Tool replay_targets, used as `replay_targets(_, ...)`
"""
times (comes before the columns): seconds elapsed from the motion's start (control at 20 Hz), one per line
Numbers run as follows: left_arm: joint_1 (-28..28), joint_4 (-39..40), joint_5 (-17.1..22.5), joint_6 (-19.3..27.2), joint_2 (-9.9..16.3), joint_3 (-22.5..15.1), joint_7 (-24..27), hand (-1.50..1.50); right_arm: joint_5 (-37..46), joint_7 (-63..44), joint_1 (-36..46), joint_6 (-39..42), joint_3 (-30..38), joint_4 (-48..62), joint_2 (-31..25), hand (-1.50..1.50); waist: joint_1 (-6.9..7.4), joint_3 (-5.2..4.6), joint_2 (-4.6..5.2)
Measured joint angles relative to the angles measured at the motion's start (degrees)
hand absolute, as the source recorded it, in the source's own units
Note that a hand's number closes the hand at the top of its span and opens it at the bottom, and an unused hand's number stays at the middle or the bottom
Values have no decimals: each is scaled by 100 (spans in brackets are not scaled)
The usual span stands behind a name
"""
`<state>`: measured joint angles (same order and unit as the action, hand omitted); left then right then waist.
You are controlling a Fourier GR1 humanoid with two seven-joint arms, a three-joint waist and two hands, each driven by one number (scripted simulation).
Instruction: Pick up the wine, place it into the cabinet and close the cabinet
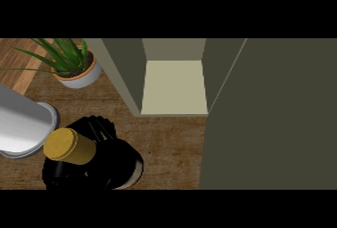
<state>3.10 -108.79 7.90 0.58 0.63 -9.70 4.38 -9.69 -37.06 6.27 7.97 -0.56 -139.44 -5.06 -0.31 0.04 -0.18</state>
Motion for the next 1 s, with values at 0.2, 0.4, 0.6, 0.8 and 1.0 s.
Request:
replay_targets(0.2, -459, -93, -72, 661, -38, -590, -371, 150, -17, 115, -103, 90, 41, 11, 9, -150, -20, 0, 3)
replay_targets(0.4, -1115, 65, -100, 1380, -53, -958, -647, 150, -45, 224, -194, 147, 57, 25, 69, -150, -38, 0, 8)
replay_targets(0.6, -1747, 375, -66, 2089, -58, -1296, -855, 150, -57, 248, -244, 143, 38, 19, 112, -150, -49, -2, 9)
replay_targets(0.8, -2242, 551, -178, 2673, -60, -1586, -1042, 150, -94, 276, -260, 240, 181, 40, 48, -150, -40, -1, 10)
replay_targets(1.0, -2650, 780, -275, 3129, -61, -1719, -1169, 150, -109, 126, -50, 156, 160, 52, 41, -150, -29, -3, 10)
